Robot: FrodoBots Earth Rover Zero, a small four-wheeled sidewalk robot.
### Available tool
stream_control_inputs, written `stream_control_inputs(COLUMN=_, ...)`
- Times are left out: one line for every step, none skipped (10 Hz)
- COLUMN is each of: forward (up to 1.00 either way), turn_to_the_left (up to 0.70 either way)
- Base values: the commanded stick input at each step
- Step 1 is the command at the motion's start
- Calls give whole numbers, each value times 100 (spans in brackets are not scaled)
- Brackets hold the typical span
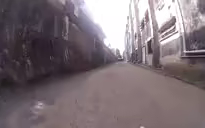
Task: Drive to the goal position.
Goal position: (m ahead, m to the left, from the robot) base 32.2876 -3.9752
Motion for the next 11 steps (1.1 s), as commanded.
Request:
stream_control_inputs(forward=70, turn_to_the_left=0)
stream_control_inputs(forward=70, turn_to_the_left=0)
stream_control_inputs(forward=70, turn_to_the_left=0)
stream_control_inputs(forward=70, turn_to_the_left=0)
stream_control_inputs(forward=70, turn_to_the_left=0)
stream_control_inputs(forward=70, turn_to_the_left=0)
stream_control_inputs(forward=70, turn_to_the_left=0)
stream_control_inputs(forward=70, turn_to_the_left=0)
stream_control_inputs(forward=70, turn_to_the_left=0)
stream_control_inputs(forward=70, turn_to_the_left=0)
stream_control_inputs(forward=70, turn_to_the_left=0)
